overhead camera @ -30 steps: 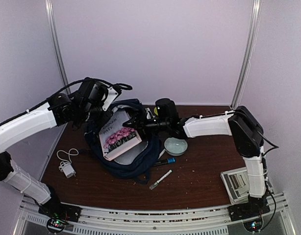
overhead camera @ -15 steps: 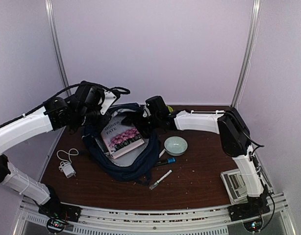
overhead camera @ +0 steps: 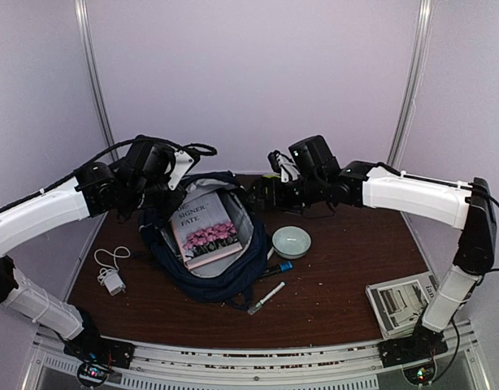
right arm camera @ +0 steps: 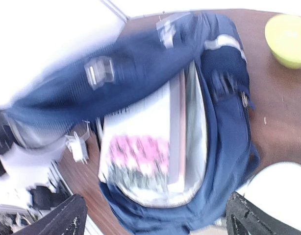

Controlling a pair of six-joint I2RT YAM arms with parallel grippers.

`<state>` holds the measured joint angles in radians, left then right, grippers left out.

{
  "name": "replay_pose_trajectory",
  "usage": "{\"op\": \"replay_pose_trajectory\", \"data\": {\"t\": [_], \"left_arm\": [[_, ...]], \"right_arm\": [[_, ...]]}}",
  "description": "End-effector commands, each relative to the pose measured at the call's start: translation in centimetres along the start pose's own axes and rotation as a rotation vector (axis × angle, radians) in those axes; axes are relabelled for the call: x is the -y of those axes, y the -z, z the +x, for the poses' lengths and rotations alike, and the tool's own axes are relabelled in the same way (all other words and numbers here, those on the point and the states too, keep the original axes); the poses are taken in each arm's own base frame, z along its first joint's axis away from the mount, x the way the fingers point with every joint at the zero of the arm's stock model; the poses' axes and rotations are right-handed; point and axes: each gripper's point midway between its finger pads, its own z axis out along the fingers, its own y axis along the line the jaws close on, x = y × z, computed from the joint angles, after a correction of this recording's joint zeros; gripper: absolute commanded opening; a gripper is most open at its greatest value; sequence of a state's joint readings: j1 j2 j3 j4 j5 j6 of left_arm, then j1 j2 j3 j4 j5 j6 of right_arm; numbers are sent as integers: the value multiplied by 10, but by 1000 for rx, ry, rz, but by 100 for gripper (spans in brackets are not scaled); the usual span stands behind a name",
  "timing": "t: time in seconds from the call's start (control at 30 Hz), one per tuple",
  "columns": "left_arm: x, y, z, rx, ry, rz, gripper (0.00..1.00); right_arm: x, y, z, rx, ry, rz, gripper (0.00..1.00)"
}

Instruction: Pack the student bag

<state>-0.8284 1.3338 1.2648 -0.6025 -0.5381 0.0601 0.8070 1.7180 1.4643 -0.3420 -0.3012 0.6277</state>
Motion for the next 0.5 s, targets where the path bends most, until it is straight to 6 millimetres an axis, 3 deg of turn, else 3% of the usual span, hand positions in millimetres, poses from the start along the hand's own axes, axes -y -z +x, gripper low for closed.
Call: {"op": "replay_pose_trajectory", "data": {"t": [0.0,0.07,0.2,0.33,0.47], "left_arm": [[-29,24,-56,220,159,-65,0],[-28,28,-62,248,167,-43,0],[-27,32,-69,269,160,-22,0],[-28,40,-74,291,157,-10,0],[-20,53,-82,338,114,38,0]], "right_arm": [[14,-22,79,-161,61,48,95],[2,-34,96,-188,50,-1,73],[-19,-59,115,-232,14,-85,46],[-32,-91,118,-245,-46,-140,34],[-42,-129,101,-198,-134,-183,26]]}}
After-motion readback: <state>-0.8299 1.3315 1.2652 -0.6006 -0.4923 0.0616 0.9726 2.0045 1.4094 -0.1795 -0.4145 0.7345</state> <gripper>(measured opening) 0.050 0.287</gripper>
